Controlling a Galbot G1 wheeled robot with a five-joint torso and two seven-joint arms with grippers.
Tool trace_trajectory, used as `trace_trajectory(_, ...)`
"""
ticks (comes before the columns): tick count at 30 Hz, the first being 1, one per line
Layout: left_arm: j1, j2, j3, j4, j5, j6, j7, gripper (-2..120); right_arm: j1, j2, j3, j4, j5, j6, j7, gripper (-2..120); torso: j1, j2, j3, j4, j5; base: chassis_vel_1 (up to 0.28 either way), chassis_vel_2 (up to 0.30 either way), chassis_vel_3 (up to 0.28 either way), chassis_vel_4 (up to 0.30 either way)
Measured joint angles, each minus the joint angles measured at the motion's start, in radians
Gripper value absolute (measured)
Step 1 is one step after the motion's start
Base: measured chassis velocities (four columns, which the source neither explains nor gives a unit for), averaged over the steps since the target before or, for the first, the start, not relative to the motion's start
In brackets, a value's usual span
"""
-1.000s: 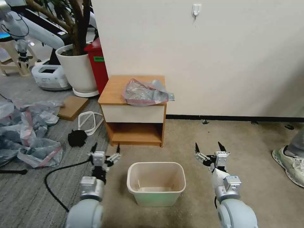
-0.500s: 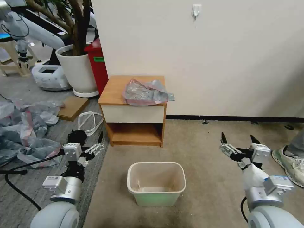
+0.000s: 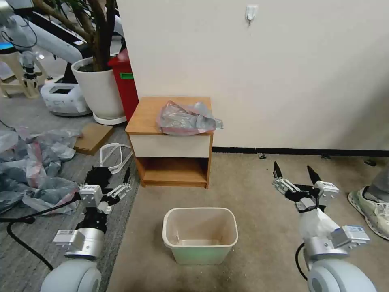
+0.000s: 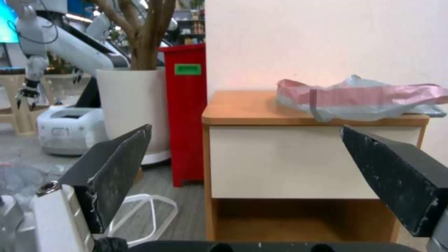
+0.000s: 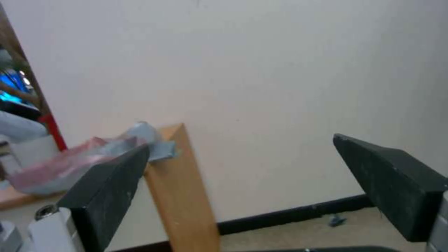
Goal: Pick up the garbage bag from the table and place it over the trash can.
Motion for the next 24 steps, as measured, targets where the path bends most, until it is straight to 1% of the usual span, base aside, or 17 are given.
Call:
trace_trajectory(3, 0.011, -0.003, -0.006, 0.0, 0.0, -0.004, 0.007, 100, 0.045, -0.008, -0.042, -0.005, 0.11, -0.056, 0.049, 100, 0.0, 0.0, 0.0, 0.0001, -0.0001, 0.0, 0.0, 0.0, 0.0)
trace_trajectory(4, 0.011, -0.003, -0.006, 0.0, 0.0, -0.004, 0.007, 100, 0.045, -0.008, -0.042, -0.005, 0.11, -0.056, 0.049, 100, 0.0, 0.0, 0.0, 0.0001, -0.0001, 0.0, 0.0, 0.0, 0.0)
trace_trajectory(7, 0.021, -0.007, -0.015, 0.0, 0.001, -0.009, 0.014, 100, 0.084, -0.017, -0.066, -0.013, 0.234, -0.108, 0.097, 100, 0.0, 0.0, 0.0, 0.0001, -0.0002, 0.0, 0.0, 0.0, 0.0)
trace_trajectory(8, 0.021, -0.007, -0.015, 0.0, 0.001, -0.009, 0.014, 100, 0.084, -0.017, -0.066, -0.013, 0.234, -0.108, 0.097, 100, 0.0, 0.0, 0.0, 0.0001, -0.0002, 0.0, 0.0, 0.0, 0.0)
trace_trajectory(11, 0.027, -0.008, -0.025, 0.0, 0.001, -0.017, 0.017, 100, 0.121, -0.026, -0.084, -0.019, 0.367, -0.158, 0.152, 100, 0.0, 0.0, 0.0, 0.0, -0.0001, 0.0, 0.0, 0.0, 0.0)
trace_trajectory(12, 0.029, -0.008, -0.029, 0.001, -0.001, -0.021, 0.018, 100, 0.138, -0.028, -0.09, -0.019, 0.43, -0.181, 0.185, 100, 0.0, 0.0, 0.0, 0.0001, -0.0001, 0.0, 0.0, 0.0, 0.0)
trace_trajectory(13, 0.029, -0.008, -0.029, 0.001, -0.001, -0.021, 0.018, 100, 0.138, -0.028, -0.09, -0.019, 0.43, -0.181, 0.185, 100, 0.0, 0.0, 0.0, 0.0001, -0.0001, 0.0, 0.0, 0.0, 0.0)
trace_trajectory(16, 0.032, -0.008, -0.036, 0.01, -0.01, -0.031, 0.024, 100, 0.202, -0.028, -0.094, -0.021, 0.641, -0.266, 0.294, 100, 0.0, 0.0, 0.0, 0.0, -0.0002, 0.0, 0.0, 0.0, 0.0)
trace_trajectory(17, 0.032, -0.008, -0.036, 0.01, -0.01, -0.031, 0.024, 100, 0.202, -0.028, -0.094, -0.021, 0.641, -0.266, 0.294, 100, 0.0, 0.0, 0.0, 0.0, -0.0002, 0.0, 0.0, 0.0, 0.0)
trace_trajectory(19, 0.035, -0.008, -0.039, 0.018, -0.021, -0.037, 0.031, 100, 0.254, -0.022, -0.093, -0.033, 0.78, -0.307, 0.356, 100, 0.0, 0.0, 0.0, 0.0001, -0.0001, 0.0, 0.0, 0.0, 0.0)
trace_trajectory(21, 0.037, -0.009, -0.041, 0.026, -0.031, -0.052, 0.04, 100, 0.303, -0.014, -0.094, -0.055, 0.867, -0.325, 0.397, 100, 0.0, 0.0, 0.0, 0.0, -0.0002, 0.0, 0.0, 0.0, 0.0)
trace_trajectory(23, 0.037, -0.009, -0.041, 0.028, -0.033, -0.055, 0.042, 100, 0.312, -0.012, -0.095, -0.06, 0.879, -0.326, 0.402, 100, 0.0, 0.0, 0.0, 0.0001, -0.0001, 0.0, 0.0, 0.0, 0.0)
trace_trajectory(24, 0.04, -0.009, -0.043, 0.033, -0.045, -0.064, 0.048, 100, 0.341, -0.005, -0.098, -0.08, 0.916, -0.33, 0.417, 100, 0.0, 0.0, 0.0, 0.0, -0.0002, 0.0, 0.0, 0.0, 0.0)
